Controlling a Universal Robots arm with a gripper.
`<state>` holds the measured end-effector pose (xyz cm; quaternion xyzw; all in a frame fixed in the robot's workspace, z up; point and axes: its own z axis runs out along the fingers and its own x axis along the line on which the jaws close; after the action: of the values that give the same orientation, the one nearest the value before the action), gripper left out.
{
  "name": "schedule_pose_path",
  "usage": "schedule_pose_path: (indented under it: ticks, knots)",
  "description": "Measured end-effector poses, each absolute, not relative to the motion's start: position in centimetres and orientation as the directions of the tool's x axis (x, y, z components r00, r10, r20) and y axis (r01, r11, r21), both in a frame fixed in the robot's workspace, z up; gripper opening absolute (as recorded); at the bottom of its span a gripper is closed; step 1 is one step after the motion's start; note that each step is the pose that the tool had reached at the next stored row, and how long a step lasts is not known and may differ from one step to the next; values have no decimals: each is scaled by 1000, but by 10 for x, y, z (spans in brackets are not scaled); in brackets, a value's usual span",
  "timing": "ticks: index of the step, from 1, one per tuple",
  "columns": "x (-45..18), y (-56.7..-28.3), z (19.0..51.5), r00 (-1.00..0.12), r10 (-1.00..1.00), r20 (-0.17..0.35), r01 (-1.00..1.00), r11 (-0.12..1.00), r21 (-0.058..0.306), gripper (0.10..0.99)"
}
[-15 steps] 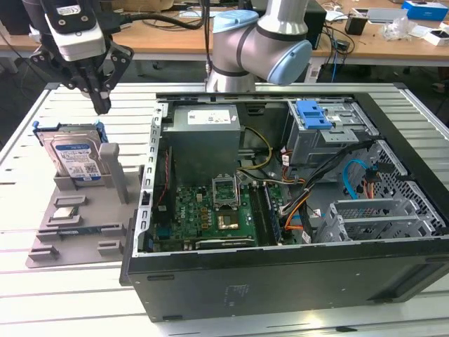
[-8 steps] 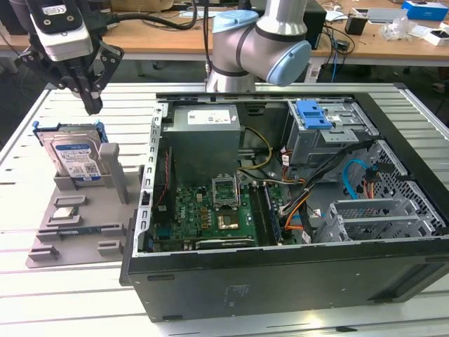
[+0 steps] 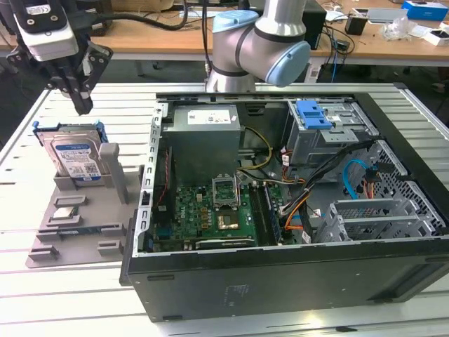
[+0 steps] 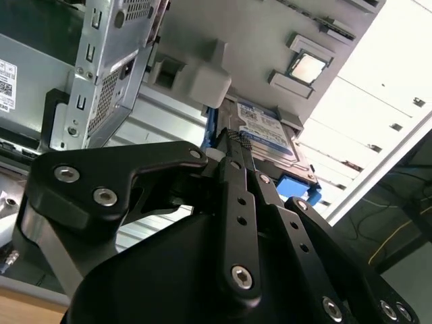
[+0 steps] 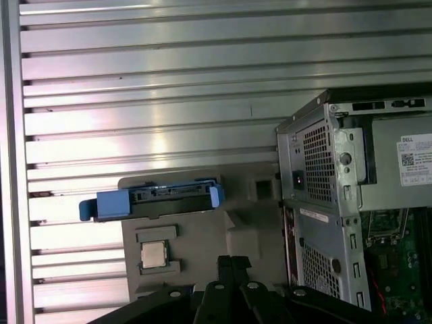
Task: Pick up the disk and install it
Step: 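Reach for the disk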
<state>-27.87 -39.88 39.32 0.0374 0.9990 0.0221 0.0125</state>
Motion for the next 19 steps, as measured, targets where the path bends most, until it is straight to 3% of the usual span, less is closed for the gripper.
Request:
schedule_pose_path:
  ticks: [19]
  knots:
    - [-339,-399,393,-997,75,-23,74,996,45,106]
